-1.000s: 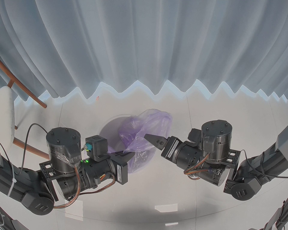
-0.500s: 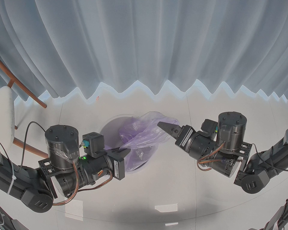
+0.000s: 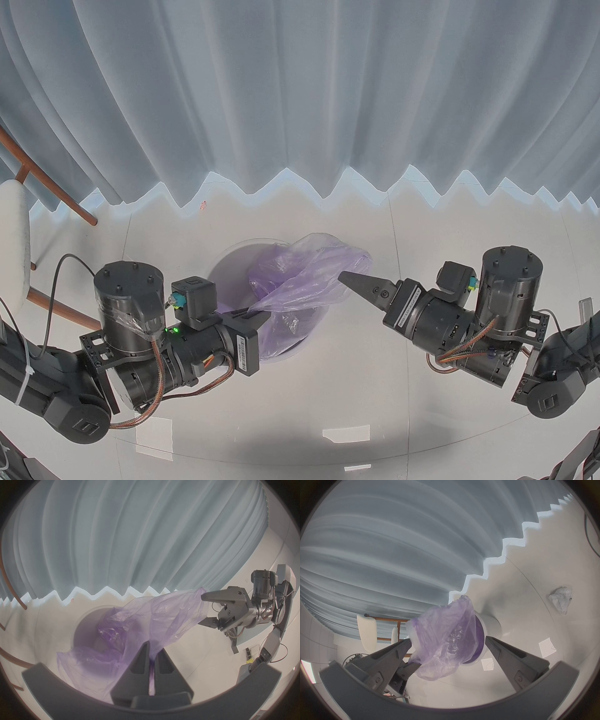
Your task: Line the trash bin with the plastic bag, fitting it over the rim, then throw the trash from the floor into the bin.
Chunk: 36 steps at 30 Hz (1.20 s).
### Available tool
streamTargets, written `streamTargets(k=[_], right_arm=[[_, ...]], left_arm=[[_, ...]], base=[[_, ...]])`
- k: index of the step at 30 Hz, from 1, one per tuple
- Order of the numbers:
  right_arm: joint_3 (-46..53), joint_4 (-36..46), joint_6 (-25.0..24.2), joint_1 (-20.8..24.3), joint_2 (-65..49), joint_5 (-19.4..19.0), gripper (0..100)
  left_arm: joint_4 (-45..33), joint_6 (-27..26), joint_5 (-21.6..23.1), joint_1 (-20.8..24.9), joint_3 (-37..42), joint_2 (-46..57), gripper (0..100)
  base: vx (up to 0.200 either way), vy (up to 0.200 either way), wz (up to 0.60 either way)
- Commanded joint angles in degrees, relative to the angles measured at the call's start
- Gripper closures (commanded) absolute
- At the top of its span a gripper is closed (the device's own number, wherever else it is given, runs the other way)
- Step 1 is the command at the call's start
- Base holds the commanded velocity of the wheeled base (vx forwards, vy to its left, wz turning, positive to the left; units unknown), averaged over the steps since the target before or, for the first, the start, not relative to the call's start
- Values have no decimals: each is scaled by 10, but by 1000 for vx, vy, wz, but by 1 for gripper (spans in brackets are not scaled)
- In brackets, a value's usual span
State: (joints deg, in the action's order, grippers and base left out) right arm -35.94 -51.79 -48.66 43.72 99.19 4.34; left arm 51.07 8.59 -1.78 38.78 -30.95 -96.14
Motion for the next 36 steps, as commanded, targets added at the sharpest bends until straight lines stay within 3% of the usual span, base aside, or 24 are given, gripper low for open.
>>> streamTargets(k=[1, 36], right_arm=[[10, 0, 0, 1, -8, 0, 0], [10, -1, -1, -14, 32, 1, 0]], left_arm=[[0, 0, -1, 1, -2, 2, 100], [1, -1, -1, 2, -2, 24, 100]], base=[[0, 0, 0], [0, 0, 0]])
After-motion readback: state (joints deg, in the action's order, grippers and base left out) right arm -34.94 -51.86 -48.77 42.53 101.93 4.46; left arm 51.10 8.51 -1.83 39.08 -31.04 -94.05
